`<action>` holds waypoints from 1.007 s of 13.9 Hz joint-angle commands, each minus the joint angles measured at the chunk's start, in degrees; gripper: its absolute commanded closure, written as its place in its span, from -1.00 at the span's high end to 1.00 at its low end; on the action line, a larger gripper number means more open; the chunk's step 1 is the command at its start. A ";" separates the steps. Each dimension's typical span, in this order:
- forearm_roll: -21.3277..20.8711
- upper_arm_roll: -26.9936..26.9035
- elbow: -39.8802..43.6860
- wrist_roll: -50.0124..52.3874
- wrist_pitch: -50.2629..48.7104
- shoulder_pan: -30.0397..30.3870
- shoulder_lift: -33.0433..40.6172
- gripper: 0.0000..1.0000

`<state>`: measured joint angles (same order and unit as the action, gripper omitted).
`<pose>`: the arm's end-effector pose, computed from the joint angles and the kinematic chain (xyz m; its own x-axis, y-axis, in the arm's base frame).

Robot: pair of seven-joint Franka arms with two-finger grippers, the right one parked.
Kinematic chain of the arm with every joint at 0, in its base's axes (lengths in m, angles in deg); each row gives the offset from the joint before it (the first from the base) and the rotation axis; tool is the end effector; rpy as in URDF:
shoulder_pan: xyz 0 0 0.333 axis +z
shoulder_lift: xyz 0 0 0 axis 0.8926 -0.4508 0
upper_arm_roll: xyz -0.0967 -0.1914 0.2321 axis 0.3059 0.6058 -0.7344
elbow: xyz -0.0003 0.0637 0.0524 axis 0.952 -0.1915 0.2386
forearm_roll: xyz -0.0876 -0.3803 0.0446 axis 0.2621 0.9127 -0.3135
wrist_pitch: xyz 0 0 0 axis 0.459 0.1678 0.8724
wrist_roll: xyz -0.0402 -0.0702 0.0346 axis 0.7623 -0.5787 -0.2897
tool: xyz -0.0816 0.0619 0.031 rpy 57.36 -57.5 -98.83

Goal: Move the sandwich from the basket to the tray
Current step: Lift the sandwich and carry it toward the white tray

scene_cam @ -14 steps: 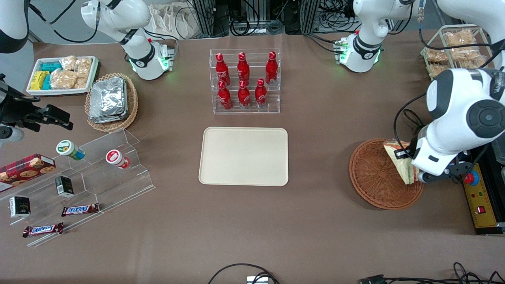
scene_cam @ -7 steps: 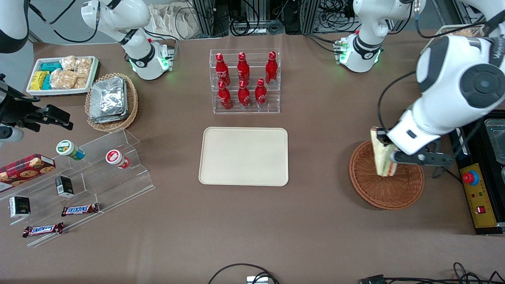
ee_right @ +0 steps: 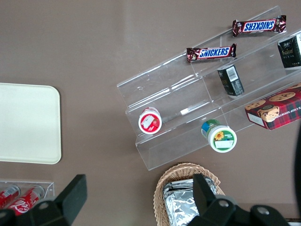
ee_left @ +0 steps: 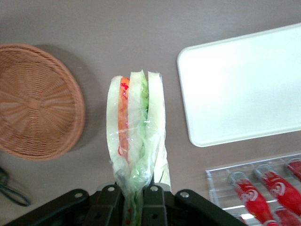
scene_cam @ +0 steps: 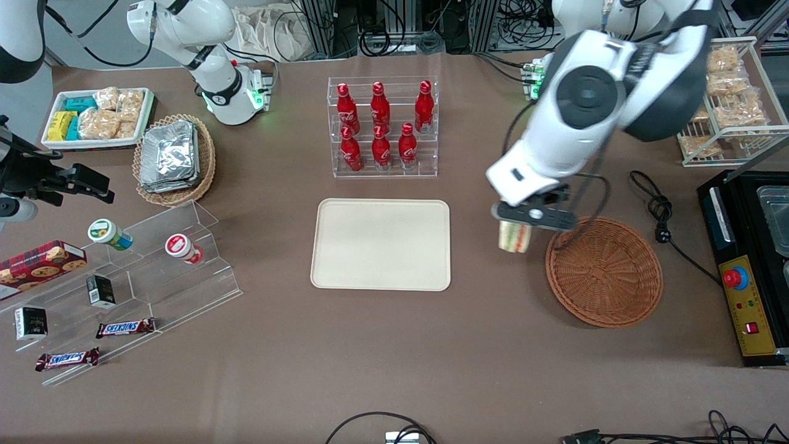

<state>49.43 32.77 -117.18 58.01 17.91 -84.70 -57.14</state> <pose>0.5296 -0.3310 0.5102 0.9673 -0.2274 -0.1124 -0.2327 -0.9719 -0.0365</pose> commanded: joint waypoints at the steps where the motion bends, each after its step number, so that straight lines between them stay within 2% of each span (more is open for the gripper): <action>1: -0.40 -0.49 4.08 7.77 1.96 -4.68 -5.80 -1.00; 3: -1.19 -0.76 4.08 10.69 4.96 -7.24 -8.79 -1.00; 6: -5.49 -0.76 3.56 15.52 9.35 -9.36 -13.53 -1.00; 9: -5.85 -0.84 2.77 18.51 14.62 -10.14 -18.10 -1.00; 12: -10.32 -0.85 2.85 23.42 17.61 -12.95 -22.23 -1.00; 14: -10.60 -0.85 2.77 25.37 19.90 -13.75 -23.91 -1.00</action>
<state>40.24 32.64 -116.01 80.78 36.94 -96.80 -79.41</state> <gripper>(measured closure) 0.841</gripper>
